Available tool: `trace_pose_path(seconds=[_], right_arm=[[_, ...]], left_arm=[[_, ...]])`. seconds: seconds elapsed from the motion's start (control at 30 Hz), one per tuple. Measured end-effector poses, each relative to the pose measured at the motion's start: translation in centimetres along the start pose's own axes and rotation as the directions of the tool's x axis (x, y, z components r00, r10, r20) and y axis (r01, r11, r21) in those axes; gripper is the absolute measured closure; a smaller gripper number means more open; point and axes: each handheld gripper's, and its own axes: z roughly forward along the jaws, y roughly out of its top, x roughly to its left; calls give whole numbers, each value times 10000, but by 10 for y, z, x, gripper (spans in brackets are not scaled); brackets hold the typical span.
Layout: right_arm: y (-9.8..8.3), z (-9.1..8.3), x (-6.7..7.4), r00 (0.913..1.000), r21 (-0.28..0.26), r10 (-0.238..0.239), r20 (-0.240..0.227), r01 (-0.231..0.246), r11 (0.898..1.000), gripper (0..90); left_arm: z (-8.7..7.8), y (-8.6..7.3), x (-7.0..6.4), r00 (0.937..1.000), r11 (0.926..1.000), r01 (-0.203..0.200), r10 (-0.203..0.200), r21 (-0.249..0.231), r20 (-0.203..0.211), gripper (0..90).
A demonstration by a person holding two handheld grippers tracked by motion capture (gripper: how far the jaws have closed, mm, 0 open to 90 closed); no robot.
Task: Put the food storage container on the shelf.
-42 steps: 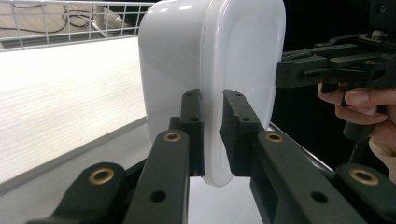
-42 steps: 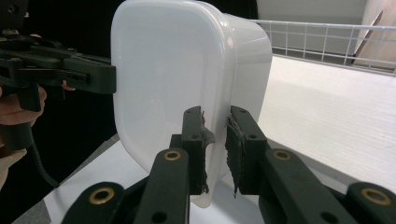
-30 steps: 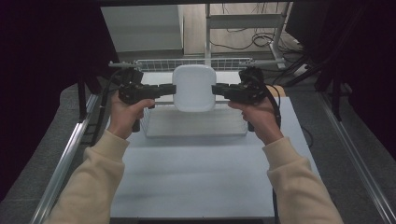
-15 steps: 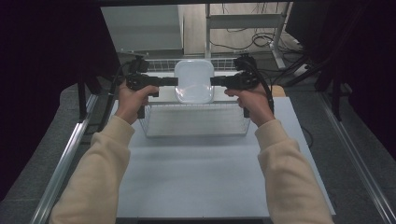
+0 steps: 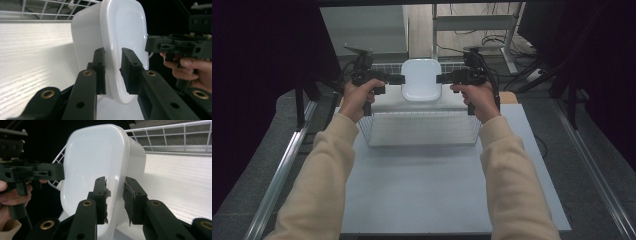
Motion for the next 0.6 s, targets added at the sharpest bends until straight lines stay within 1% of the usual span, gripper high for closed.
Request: trace_pose_path(seconds=[0.1,0.17,0.23,0.3,0.37,0.43,0.47,0.53,0.57,0.6], right_arm=[[2,5,-6,9988,-38,485,-99,-485,9988,697],[3,7,-11,9965,-106,803,-242,-806,9967,693],[3,9,-15,9942,-160,1011,-378,-1018,9947,689],[2,10,-18,9922,-209,1160,-451,-1170,9929,685],[3,11,-19,9910,-212,1264,-446,-1274,9916,677],[2,12,-20,9916,-186,1261,-291,-1266,9918,675],[2,13,-20,9923,-174,1221,-195,-1224,9923,670],[1,13,-21,9919,-283,1236,-290,-1244,9918,669],[0,13,-23,9915,-319,1238,-402,-1251,9916,667],[0,13,-23,9915,-319,1238,-402,-1251,9916,667]], left_arm=[[4,2,6,9994,9994,326,-324,-115,143,727],[7,2,8,9989,9986,450,-447,-262,124,718],[9,2,10,9981,9973,603,-597,-417,148,714],[11,2,12,9975,9965,695,-688,-474,166,713],[13,3,14,9964,9955,829,-820,-469,209,709],[16,2,16,9955,9949,939,-934,-369,137,691],[17,1,17,9952,9944,965,-958,-438,182,684],[17,1,17,9960,9946,886,-878,-543,171,680],[18,0,16,9965,9948,829,-822,-588,137,664],[18,0,16,9968,9950,796,-791,-605,105,664]])
